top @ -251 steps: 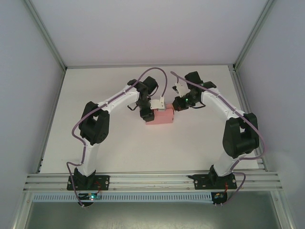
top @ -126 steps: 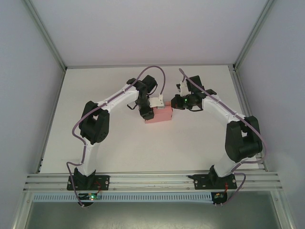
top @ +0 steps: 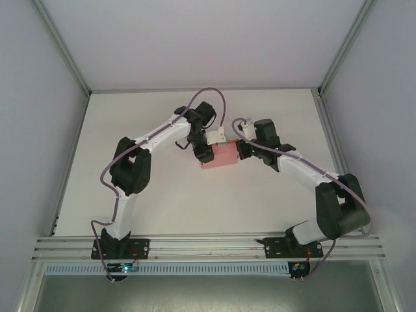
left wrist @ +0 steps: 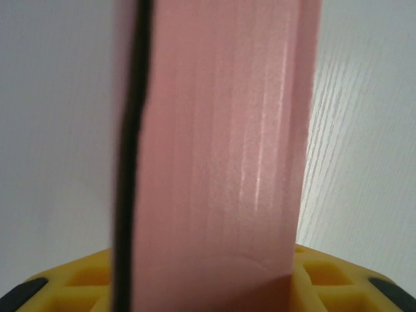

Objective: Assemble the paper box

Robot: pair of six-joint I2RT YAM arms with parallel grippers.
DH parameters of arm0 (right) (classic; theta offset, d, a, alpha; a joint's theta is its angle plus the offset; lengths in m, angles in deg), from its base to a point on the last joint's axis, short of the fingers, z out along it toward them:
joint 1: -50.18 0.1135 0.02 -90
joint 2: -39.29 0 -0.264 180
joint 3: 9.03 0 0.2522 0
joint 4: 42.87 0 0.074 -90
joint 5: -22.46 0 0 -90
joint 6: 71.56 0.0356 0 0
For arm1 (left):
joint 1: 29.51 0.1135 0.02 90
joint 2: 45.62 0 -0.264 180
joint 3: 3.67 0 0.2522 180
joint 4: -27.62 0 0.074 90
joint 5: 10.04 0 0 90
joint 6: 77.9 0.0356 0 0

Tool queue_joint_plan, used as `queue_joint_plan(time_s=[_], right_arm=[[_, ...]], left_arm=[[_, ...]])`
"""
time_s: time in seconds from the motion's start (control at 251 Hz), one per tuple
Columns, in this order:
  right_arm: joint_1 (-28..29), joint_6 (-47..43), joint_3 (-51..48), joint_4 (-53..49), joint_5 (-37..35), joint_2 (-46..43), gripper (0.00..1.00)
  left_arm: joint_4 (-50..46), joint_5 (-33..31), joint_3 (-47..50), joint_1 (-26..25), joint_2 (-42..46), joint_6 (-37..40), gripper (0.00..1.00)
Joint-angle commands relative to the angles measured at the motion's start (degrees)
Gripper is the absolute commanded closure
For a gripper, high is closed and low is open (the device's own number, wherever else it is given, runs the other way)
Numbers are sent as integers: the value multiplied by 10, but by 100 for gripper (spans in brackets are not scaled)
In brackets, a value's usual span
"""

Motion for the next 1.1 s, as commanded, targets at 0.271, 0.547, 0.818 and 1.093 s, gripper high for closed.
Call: queue_joint_plan(time_s=[0.271,0.547,0.818,1.093], right_arm=[[46,0,-31,4,-80,1,100],[57,18,-34,-3,-103,-4,100],[62,23,-23,-17,-101,-3,100],[68,21,-25,-8,-110,2,100]], left_arm=[[8,24,-30,13,34,-94,18],[-10,-134,41,15,117,-208,36],[13,-117,130,15,184,-289,56],[-8,-65,73,14,122,-333,77]])
